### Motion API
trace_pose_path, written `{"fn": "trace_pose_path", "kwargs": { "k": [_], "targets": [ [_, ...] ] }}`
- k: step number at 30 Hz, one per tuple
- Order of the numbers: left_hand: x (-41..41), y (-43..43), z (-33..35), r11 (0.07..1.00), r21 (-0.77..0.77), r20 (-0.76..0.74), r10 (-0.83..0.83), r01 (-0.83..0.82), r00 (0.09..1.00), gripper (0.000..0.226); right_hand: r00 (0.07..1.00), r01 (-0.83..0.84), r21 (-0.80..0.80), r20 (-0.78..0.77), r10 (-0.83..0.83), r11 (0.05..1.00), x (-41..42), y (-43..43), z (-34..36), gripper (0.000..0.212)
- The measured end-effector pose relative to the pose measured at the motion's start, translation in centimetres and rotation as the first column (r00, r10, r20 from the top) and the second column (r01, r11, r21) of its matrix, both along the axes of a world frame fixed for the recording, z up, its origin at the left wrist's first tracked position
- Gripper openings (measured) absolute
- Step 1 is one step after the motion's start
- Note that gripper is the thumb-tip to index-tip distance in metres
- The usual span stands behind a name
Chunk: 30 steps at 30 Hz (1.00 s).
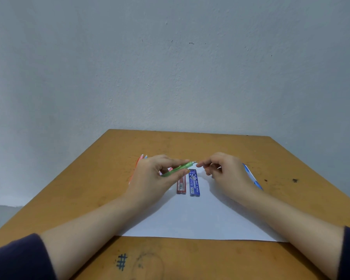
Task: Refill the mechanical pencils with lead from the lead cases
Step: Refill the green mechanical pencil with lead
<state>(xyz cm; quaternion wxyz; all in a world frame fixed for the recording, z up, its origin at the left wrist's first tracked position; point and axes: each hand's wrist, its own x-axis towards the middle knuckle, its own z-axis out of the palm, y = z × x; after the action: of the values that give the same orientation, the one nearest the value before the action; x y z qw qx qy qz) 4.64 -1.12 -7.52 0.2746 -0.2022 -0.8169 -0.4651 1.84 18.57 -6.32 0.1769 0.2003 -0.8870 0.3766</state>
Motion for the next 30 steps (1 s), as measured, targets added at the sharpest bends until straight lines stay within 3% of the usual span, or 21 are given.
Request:
{"fn": "trace_pose_path", "kwargs": {
  "k": [4,10,23,30],
  "targets": [
    [0.1,0.0,0.0,1.0,-0.009,0.011,0.002,-0.001,1.0,0.022,0.996,-0.084,-0.186,-0.03,0.079,0.979,0.8,-0.7,0.4,0.048],
    [0.1,0.0,0.1,0.999,-0.054,0.006,-0.003,0.003,1.0,0.023,0.977,-0.205,-0.472,-0.047,0.207,0.858,1.6,-1.1,0.9,0.052],
    [0.1,0.0,0.1,0.998,-0.058,-0.01,-0.029,0.028,1.0,0.033,0.963,-0.26,-0.494,-0.066,0.263,0.83,2.3,-1.2,1.2,0.039],
    [-0.1,0.0,0.0,0.998,-0.032,-0.026,-0.06,0.059,0.998,0.025,0.969,-0.217,-0.516,-0.009,0.248,0.829,2.4,-1.2,1.2,0.032]
  ]
}}
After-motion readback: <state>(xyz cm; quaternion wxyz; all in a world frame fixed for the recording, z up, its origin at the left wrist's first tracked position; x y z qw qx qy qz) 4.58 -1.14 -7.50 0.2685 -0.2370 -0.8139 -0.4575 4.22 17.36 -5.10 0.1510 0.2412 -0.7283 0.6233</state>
